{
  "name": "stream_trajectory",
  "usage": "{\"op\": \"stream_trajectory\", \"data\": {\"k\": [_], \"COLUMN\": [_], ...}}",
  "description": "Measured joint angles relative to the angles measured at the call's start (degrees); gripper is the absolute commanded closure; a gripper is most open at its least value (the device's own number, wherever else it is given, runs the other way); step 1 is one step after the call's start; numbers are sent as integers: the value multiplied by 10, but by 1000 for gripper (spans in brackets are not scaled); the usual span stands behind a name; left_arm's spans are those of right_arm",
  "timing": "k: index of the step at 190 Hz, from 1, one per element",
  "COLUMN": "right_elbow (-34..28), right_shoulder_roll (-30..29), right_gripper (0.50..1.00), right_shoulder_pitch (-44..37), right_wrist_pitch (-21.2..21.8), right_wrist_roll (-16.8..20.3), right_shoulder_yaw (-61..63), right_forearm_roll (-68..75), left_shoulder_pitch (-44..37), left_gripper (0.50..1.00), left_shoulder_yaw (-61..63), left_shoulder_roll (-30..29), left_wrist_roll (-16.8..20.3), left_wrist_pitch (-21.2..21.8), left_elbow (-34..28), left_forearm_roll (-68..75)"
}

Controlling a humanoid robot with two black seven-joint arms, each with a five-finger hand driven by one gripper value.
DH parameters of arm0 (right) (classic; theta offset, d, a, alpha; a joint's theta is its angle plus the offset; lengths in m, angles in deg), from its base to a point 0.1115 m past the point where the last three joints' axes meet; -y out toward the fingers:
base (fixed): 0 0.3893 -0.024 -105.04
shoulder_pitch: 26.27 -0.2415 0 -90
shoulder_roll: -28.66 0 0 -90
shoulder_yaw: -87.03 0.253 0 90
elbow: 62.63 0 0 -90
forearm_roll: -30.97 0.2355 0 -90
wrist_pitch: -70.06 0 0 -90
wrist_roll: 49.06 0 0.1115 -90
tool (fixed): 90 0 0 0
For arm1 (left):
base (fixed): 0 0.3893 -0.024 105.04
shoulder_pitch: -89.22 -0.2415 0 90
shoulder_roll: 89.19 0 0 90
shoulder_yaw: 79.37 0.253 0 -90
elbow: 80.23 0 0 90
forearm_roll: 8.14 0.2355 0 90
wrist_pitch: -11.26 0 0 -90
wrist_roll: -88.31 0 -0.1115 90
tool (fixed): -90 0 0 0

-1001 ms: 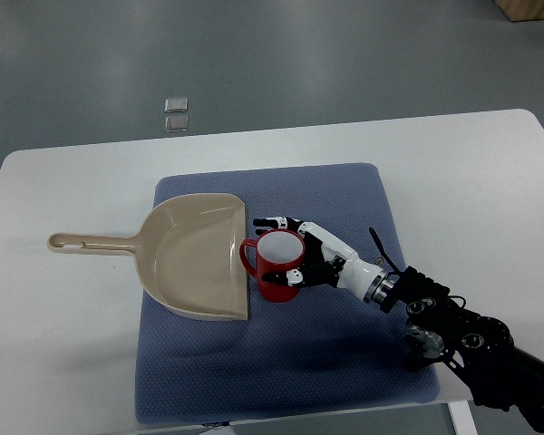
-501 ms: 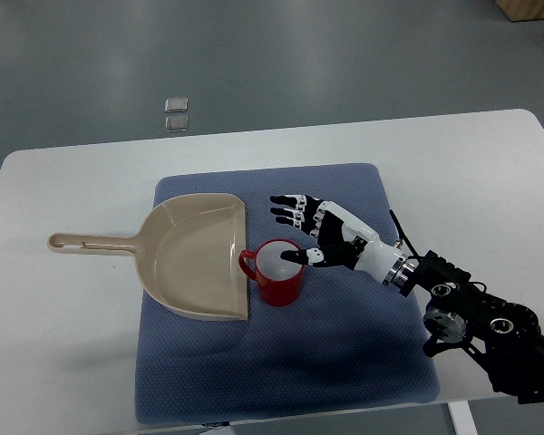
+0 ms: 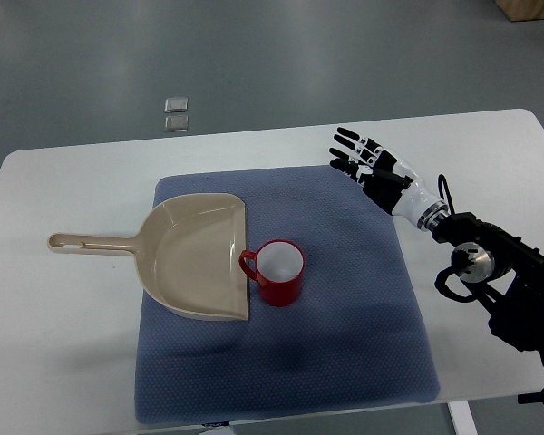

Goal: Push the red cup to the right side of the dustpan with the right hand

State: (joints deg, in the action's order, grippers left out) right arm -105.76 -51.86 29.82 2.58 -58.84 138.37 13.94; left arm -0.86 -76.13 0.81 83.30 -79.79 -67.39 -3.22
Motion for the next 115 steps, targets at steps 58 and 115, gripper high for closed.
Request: {"op": "stream_trajectory", "data": {"k": [58, 115], "right_elbow": [25, 36], "right_shoulder_roll": [43, 38], "right_gripper": [566, 566], "right_shoulder_pitch": [-29, -26], "right_wrist_pitch": [8, 53], "right_wrist_roll": [142, 104], "right_shoulder_yaw": [-21, -11], "right_forearm_roll": [200, 195], "left_shoulder_pitch": [0, 0], "left_gripper": [500, 500], "left_shoulder_yaw": [0, 1], "left_shoulder_roll": [0, 0], "left_wrist_roll": [0, 0], "left_wrist_pitch": [0, 0], "left_elbow": [1, 1], "left_forearm_roll": [0, 0]}}
